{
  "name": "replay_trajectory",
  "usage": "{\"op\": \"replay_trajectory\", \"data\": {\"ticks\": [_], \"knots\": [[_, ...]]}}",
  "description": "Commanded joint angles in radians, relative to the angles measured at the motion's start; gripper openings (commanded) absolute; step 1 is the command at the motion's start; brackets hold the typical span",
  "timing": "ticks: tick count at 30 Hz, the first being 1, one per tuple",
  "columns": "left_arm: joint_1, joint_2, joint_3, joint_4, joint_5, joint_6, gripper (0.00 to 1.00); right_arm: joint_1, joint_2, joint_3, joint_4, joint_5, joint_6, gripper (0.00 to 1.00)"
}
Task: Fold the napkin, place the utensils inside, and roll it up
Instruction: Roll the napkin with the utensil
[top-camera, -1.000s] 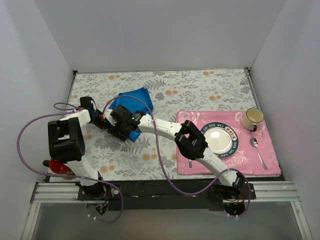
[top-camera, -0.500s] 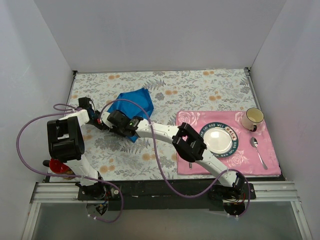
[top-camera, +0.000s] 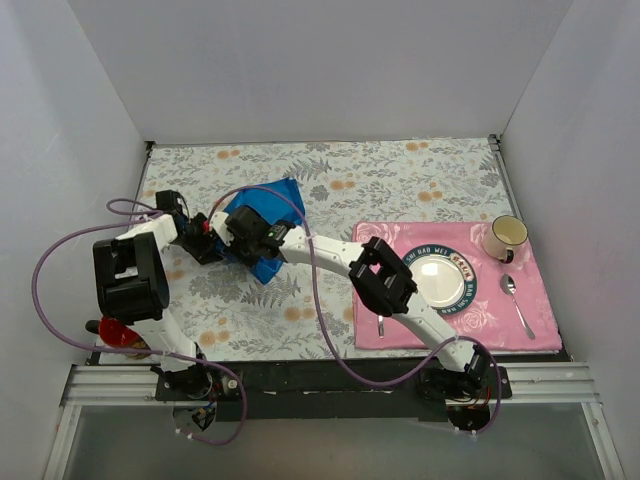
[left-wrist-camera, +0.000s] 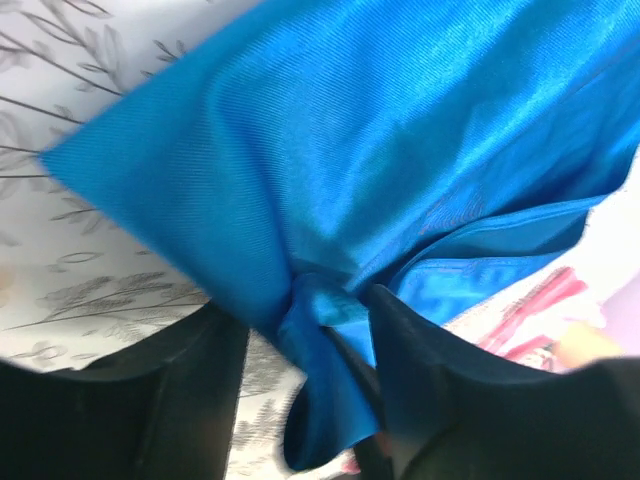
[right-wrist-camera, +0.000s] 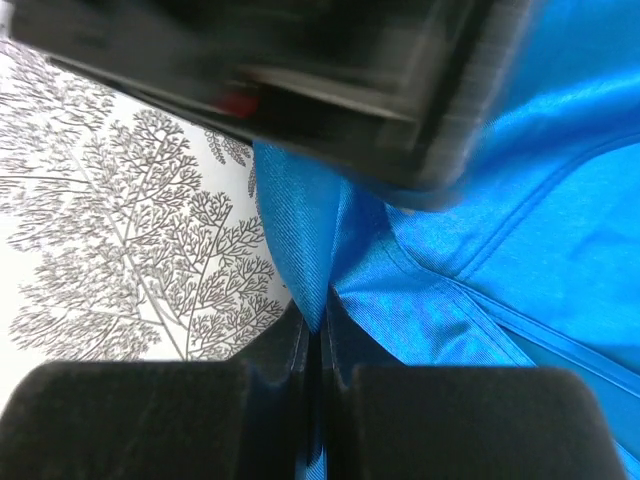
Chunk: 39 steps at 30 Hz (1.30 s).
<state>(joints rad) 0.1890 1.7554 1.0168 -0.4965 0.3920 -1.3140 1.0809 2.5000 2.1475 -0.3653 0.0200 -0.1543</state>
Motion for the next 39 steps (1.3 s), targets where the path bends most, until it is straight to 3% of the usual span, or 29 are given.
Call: {"op": "replay_trajectory", "data": {"ticks": [1,11,15,21,28,33,39], "knots": [[0.003,-0.099,0.034,-0.042,-0.056,0.078,0.54,-0.081,-0.027,0.022,-0.038,-0.239,0.131,0.01],[0.003,-0.286,-0.050,0.016,-0.082,-0.016,0.67,-0.193,0.066,0.029,0.041,-0.584,0.367,0.01],[0.003,-0.343,-0.106,0.047,-0.055,-0.060,0.68,-0.234,0.098,0.017,0.107,-0.686,0.485,0.01],[0.003,-0.402,-0.201,0.142,0.014,-0.094,0.58,-0.285,0.167,0.017,0.195,-0.819,0.685,0.01],[0.003,-0.292,-0.276,0.372,0.229,-0.171,0.31,-0.297,0.223,0.042,0.212,-0.881,0.765,0.01],[0.003,-0.202,-0.339,0.531,0.297,-0.244,0.15,-0.302,0.232,0.035,0.218,-0.870,0.785,0.01],[0.003,-0.116,-0.334,0.671,0.279,-0.303,0.11,-0.303,0.240,0.032,0.243,-0.881,0.817,0.01]]}}
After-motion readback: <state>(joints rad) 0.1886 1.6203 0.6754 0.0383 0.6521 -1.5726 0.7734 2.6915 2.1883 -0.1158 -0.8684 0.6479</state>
